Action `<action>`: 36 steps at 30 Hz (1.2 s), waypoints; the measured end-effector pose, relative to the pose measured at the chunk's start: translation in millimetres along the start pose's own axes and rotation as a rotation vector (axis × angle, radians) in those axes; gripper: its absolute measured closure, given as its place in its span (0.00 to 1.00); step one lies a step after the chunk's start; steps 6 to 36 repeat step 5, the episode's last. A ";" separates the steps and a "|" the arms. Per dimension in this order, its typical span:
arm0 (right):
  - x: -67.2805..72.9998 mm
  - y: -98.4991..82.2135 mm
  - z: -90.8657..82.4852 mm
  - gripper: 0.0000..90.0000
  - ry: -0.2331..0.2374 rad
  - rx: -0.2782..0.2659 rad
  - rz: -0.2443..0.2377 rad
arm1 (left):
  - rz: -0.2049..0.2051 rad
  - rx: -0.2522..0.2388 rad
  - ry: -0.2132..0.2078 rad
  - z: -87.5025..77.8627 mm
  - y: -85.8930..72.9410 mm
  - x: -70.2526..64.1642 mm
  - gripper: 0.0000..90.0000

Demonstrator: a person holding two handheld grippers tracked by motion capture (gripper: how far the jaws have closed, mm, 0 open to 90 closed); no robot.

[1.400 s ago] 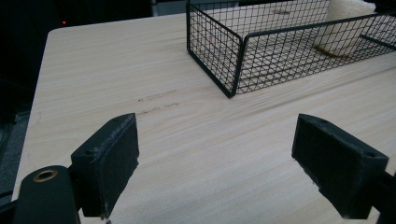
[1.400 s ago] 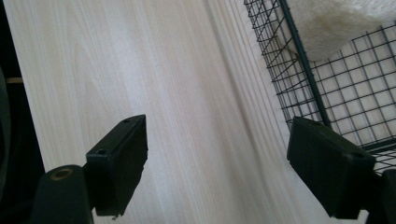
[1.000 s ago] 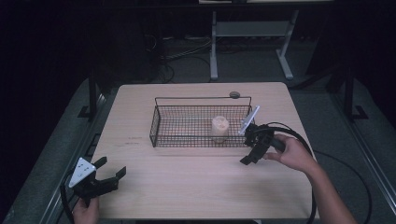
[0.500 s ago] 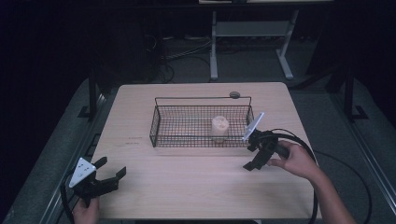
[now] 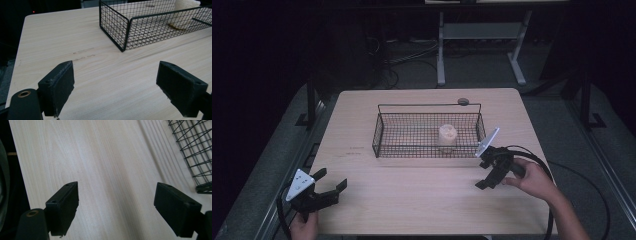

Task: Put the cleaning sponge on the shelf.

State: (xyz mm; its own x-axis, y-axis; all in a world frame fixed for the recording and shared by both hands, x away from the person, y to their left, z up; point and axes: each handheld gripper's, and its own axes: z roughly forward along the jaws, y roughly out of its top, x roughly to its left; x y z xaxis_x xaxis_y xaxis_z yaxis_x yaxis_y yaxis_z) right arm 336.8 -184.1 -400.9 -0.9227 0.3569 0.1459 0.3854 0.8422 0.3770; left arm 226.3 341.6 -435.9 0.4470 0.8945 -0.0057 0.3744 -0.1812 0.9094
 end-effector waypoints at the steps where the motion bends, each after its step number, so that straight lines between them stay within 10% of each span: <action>1: 0.8 -1.1 0.9 0.21 0.001 -0.001 0.002 | 0.000 0.000 -0.001 0.2 0.1 0.0 0.16; 36: 3.5 -4.1 2.9 0.21 -0.002 -0.011 -0.001 | 0.004 0.003 -0.002 1.3 0.3 -0.3 0.16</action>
